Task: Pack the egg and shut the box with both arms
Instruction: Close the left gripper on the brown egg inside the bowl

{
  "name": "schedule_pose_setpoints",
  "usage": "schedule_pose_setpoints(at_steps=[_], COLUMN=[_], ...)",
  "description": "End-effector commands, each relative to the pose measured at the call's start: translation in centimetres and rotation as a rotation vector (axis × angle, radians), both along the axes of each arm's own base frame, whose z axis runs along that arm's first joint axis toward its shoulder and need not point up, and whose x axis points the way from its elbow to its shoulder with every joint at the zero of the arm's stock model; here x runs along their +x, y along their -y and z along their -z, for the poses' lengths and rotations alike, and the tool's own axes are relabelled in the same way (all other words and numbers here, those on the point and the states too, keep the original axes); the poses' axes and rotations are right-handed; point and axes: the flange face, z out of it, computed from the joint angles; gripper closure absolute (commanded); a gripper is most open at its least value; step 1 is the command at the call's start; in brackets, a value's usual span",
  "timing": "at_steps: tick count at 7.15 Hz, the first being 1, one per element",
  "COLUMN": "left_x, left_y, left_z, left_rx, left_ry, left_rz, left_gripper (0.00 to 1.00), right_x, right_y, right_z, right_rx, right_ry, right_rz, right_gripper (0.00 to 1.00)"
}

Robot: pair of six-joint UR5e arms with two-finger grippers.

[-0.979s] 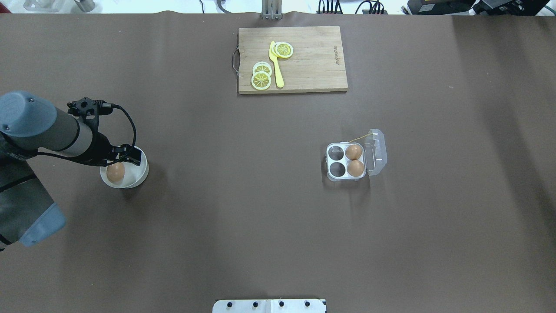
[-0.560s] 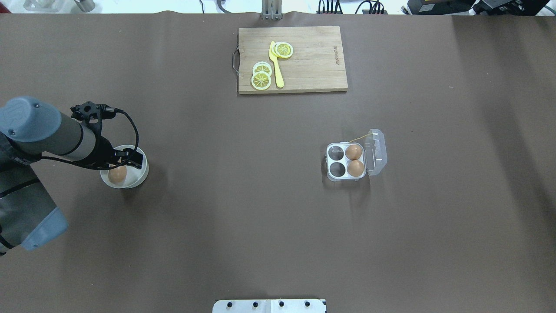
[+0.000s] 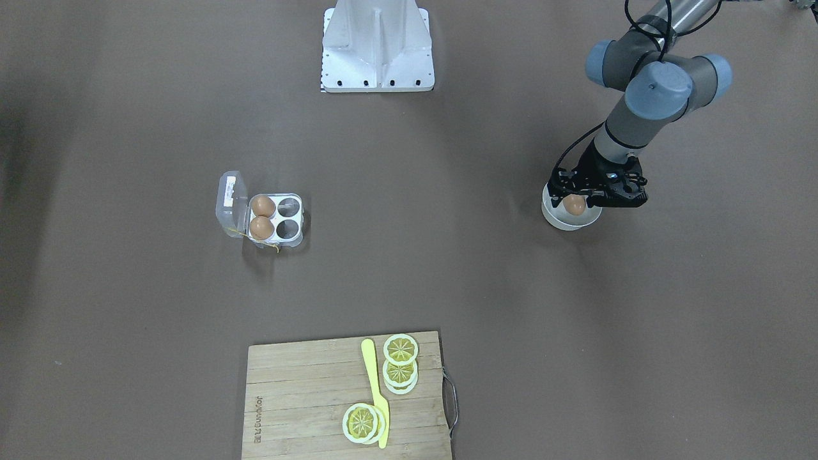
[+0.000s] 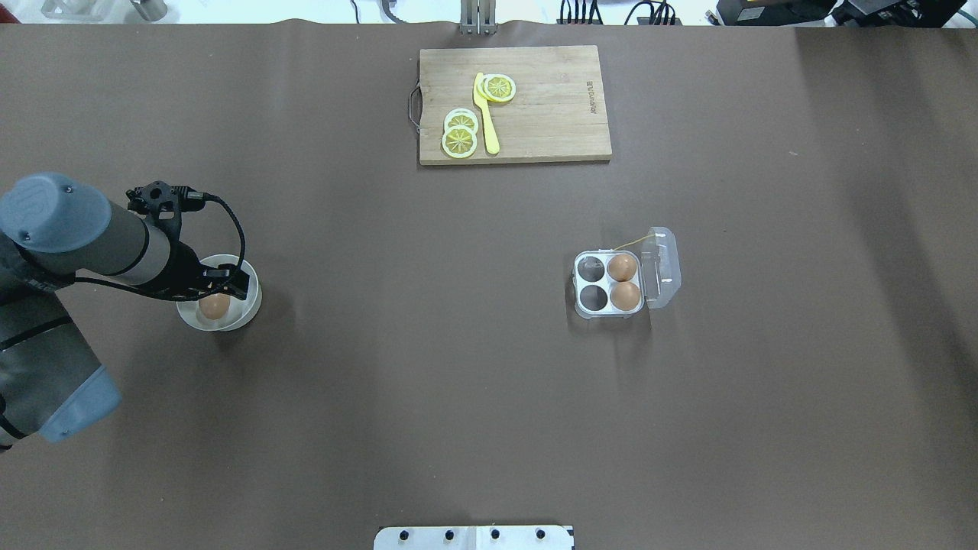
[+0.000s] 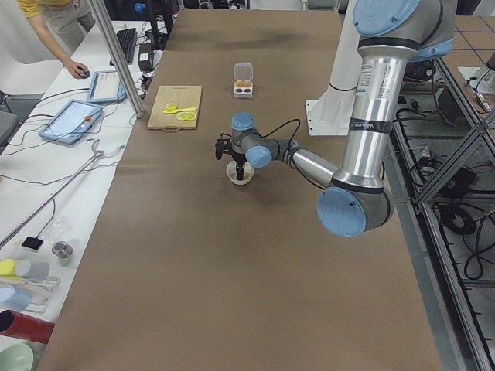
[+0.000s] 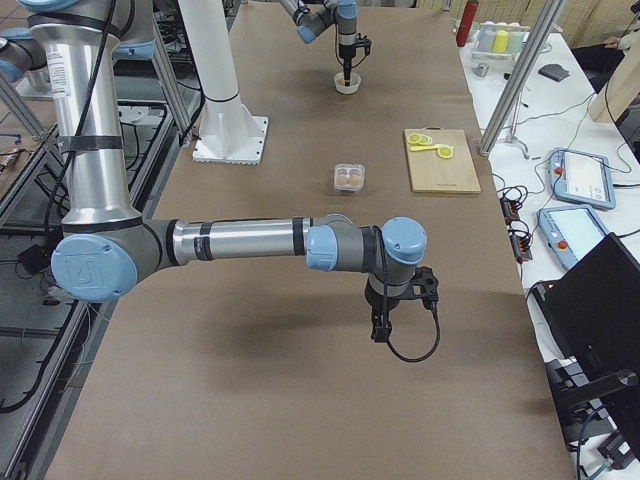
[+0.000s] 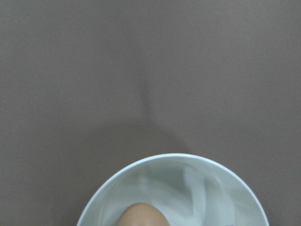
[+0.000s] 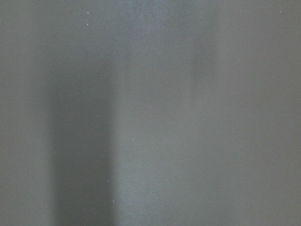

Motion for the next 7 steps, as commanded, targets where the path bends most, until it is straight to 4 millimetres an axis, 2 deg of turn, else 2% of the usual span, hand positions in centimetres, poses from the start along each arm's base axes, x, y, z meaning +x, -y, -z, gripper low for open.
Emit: schedule_pose_setpoints(at_steps=[1, 3, 5, 7], left_x=[0.2, 0.6, 1.1, 1.4], left_y=[0.0, 0.1, -0.2, -0.6], left_z=[-0.1, -0.4, -0.8, -0.7], left_rx=[-0.006, -0.011, -0.012, -0.012], left_ry=[0.001, 0.007, 0.012, 0.011], left_rz=[0.002, -0.003, -0.014, -0.020], left_gripper=[0.31, 0.37, 0.37, 0.47], right_x=[0.0, 0.0, 0.0, 0.0], right_y=[0.0, 0.0, 0.0, 0.0], right_z=[0.0, 0.1, 0.0, -0.1], right_rx=[0.000, 0.002, -0.001, -0.003], right_ry=[0.000, 0.002, 0.000, 0.000], right_rz=[0.000, 0.000, 0.000, 0.000], right_gripper=[0.00, 0.00, 0.00, 0.00])
